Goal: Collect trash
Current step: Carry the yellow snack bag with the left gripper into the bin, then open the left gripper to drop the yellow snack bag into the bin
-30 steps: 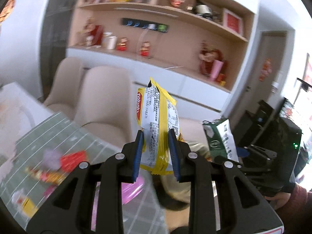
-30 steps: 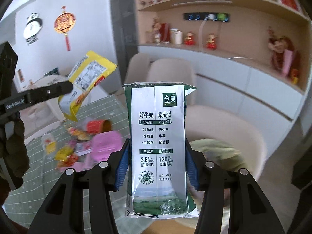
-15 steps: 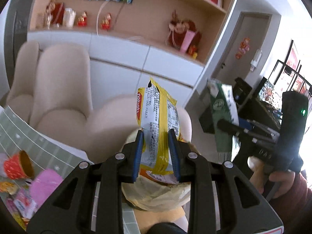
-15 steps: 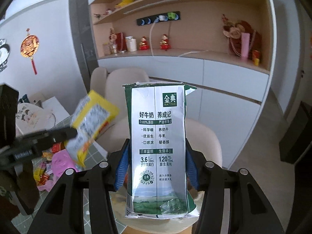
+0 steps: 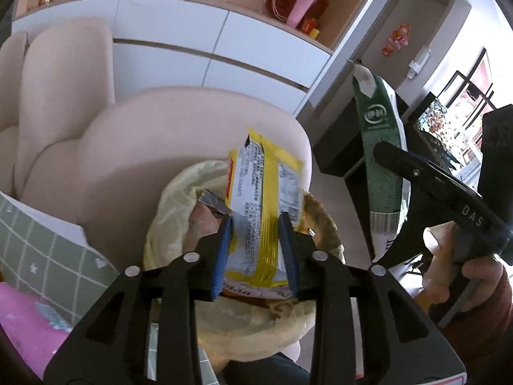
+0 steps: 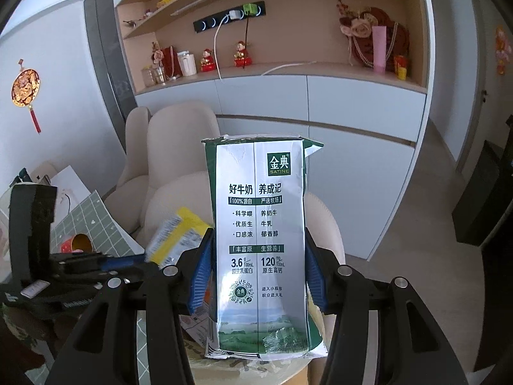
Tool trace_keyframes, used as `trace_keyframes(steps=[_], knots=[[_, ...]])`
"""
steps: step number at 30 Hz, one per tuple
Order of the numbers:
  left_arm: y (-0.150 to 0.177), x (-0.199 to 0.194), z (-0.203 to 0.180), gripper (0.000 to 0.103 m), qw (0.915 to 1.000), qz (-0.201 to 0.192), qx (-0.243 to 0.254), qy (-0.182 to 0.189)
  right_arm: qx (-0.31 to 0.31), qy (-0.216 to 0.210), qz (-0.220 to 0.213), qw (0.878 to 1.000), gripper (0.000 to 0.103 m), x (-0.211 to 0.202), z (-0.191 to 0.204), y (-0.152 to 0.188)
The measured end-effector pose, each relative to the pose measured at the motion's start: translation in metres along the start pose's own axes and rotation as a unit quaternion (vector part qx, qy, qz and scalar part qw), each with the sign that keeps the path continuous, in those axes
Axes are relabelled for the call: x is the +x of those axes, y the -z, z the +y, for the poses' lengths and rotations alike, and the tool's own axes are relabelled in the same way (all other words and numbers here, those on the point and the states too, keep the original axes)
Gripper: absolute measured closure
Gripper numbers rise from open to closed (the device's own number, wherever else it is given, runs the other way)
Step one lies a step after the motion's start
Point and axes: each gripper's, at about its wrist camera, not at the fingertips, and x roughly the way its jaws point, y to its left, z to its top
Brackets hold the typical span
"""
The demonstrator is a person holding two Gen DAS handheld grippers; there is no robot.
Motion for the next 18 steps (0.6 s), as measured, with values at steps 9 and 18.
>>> trace_keyframes(steps=[9,18], knots=[[0.01,-0.014,0.018,0.057,0.9991,-0.016,-0.035,-0.017,-0.025,-0.018,0.043,0.999,0.054,0.041,0.014,0.003],[0.035,-0.078,0.035,0.056,0.9928,-0.073,-0.059,-0.074,-0.051,-0.07,0.172,0.981,0.054,0.117,0.042,0.039]])
